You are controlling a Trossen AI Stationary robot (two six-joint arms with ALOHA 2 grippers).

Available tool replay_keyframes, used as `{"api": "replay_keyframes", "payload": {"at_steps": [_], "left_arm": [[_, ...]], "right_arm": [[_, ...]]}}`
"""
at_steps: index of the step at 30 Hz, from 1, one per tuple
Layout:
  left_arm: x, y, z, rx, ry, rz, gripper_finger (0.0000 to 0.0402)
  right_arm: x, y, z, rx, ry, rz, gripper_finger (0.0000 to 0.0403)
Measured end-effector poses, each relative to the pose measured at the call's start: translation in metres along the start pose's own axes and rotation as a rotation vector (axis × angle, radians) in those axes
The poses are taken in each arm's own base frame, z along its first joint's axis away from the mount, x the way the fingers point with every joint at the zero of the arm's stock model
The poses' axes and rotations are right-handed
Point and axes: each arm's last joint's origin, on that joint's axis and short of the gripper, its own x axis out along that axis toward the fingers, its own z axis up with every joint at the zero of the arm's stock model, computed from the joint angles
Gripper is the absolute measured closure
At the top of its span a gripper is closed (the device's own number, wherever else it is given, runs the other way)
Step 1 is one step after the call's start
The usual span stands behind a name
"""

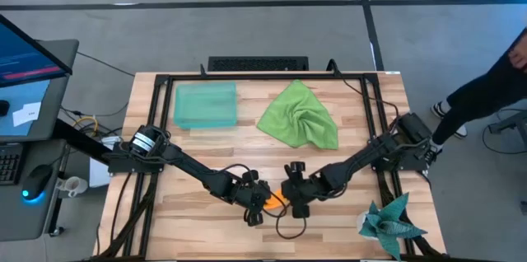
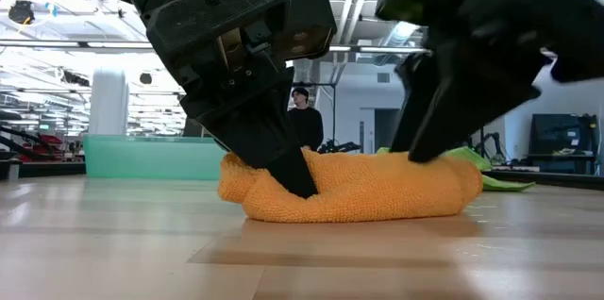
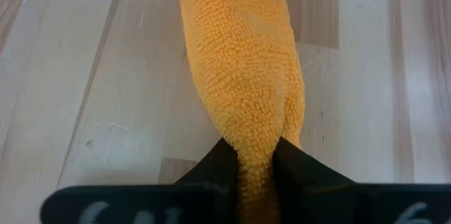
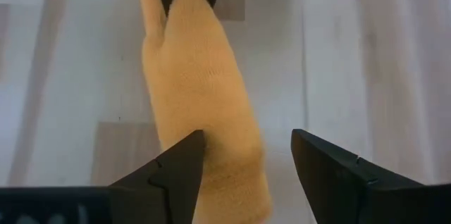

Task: Roll microfiber towels into tight, uniform cylinder then place into a basket
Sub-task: Put the yellow towel into the blue bin

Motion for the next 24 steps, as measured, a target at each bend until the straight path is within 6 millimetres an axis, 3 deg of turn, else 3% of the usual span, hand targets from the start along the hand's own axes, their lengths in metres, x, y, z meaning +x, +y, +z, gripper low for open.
{"api": "replay_keyframes", "payload": {"at_steps": [9, 13, 16, 24], "left_arm": [[0.000, 0.000, 0.000, 0.001, 0.000, 0.001, 0.0369], [0.000, 0.000, 0.000, 0.001, 0.004, 0.004, 0.0367], [0.000, 0.001, -0.001, 0.002, 0.010, 0.008, 0.0367], [-0.010, 0.001, 0.001, 0.009, 0.014, 0.012, 0.0367]], "right_arm": [[0.035, -0.010, -0.005, 0.094, 0.129, 0.193, 0.0163], [0.042, -0.014, -0.007, 0.134, 0.172, 0.227, 0.0175], [0.042, -0.013, -0.007, 0.139, 0.172, 0.244, 0.0211], [0.042, -0.011, -0.004, 0.136, 0.141, 0.281, 0.0367]]}}
